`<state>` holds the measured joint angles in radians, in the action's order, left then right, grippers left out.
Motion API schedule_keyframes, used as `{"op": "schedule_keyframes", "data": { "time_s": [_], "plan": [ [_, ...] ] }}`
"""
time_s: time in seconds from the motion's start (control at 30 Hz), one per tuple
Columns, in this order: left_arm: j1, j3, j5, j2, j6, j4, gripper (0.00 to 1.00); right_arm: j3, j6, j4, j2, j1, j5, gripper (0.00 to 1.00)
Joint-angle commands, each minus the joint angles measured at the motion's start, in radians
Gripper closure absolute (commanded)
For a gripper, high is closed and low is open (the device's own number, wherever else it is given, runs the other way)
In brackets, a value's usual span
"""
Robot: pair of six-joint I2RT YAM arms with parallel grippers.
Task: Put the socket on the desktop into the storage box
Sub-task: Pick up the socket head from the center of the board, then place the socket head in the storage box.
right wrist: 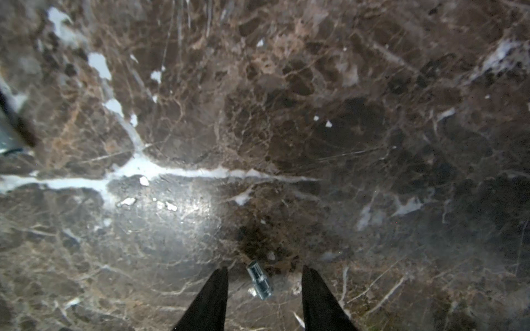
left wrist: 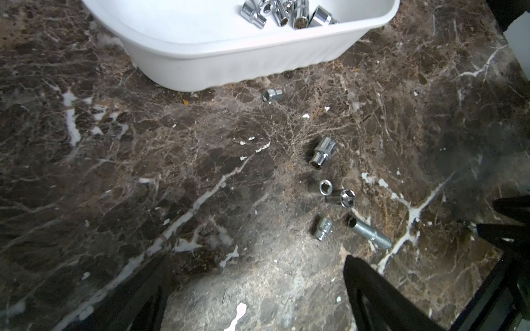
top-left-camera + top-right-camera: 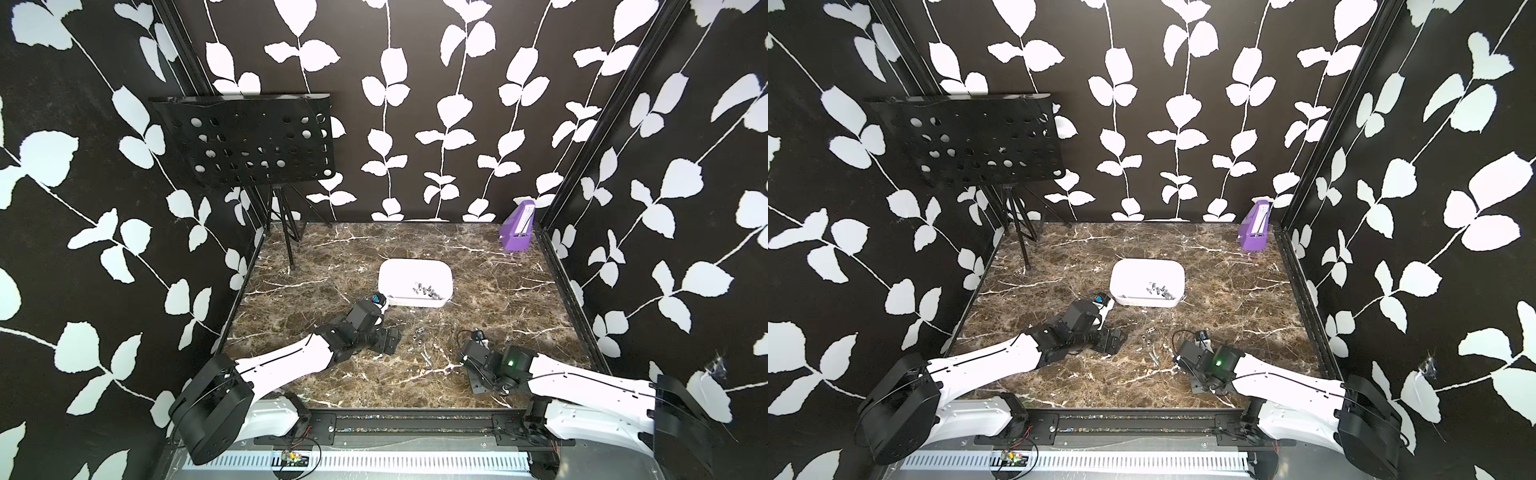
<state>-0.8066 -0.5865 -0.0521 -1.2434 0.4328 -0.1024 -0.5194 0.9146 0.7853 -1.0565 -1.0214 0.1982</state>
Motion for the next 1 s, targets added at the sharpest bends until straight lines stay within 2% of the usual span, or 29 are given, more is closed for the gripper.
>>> {"op": "schedule_keyframes", "data": {
  "time_s": [0.0,0.17,0.43,0.97],
  "plan": [
    [-0.006,-0.016,0.006,0.016,-0.013,-0.005,0.06,0.041,0.023,-0.032,-0.019,-0.017,-0.024,0.58],
    [-0.006,-0.016,0.006,0.019,-0.012,-0.005,0.06,0.056,0.023,-0.079,-0.060,-0.035,-0.048,0.61],
    [-0.005,-0.015,0.005,0.020,-0.011,-0.005,0.06,0.061,0.025,-0.104,-0.097,-0.046,-0.057,0.75],
    [-0.005,-0.015,0.004,0.022,-0.010,-0.005,0.06,0.066,0.064,-0.109,-0.075,-0.087,-0.061,0.92]
  ]
}}
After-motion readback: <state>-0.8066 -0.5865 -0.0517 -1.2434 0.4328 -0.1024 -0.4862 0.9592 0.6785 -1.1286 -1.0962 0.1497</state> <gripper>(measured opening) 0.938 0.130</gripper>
